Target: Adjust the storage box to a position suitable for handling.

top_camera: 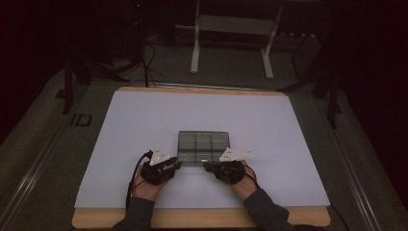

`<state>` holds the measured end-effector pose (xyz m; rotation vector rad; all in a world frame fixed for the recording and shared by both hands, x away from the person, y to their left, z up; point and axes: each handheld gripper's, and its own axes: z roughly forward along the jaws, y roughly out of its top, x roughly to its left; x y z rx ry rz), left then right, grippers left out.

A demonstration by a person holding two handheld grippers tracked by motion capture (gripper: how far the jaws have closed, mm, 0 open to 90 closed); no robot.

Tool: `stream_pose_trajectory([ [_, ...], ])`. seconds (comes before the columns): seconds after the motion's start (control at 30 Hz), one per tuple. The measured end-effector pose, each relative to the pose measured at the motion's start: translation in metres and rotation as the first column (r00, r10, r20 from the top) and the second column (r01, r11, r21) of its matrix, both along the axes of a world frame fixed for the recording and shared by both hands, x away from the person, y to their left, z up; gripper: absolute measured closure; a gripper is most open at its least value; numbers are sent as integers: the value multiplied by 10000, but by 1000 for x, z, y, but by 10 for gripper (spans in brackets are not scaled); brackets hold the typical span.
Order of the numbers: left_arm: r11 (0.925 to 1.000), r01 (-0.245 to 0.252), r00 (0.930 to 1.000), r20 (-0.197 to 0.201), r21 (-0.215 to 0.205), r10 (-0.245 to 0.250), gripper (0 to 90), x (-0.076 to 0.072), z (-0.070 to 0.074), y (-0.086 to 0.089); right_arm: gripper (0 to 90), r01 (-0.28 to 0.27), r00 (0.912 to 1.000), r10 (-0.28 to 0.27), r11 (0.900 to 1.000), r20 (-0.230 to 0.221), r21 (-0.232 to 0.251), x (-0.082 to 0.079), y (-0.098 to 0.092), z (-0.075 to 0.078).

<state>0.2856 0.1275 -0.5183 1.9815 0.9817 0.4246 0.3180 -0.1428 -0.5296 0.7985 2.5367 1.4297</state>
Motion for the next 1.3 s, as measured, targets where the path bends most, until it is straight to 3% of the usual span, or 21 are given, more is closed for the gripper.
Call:
stream_pose_trajectory([
  [0.47,9999,-82,9997,211,94,80,703,0,1,1,900,58,10000,-58,10000,49,57,0,-2,1],
  [0.73,9997,19,9978,664,262,-36,701,3,5,4,900,122,9998,-126,9997,172,221,1,-4,7],
  [0.93,9972,27,9950,995,749,-101,685,8,6,1,900,222,9995,-229,9993,236,299,3,-6,11],
  [1.3,9966,-120,9903,1390,811,6,668,16,15,3,900,336,9988,-345,9991,358,239,5,-10,14],
])
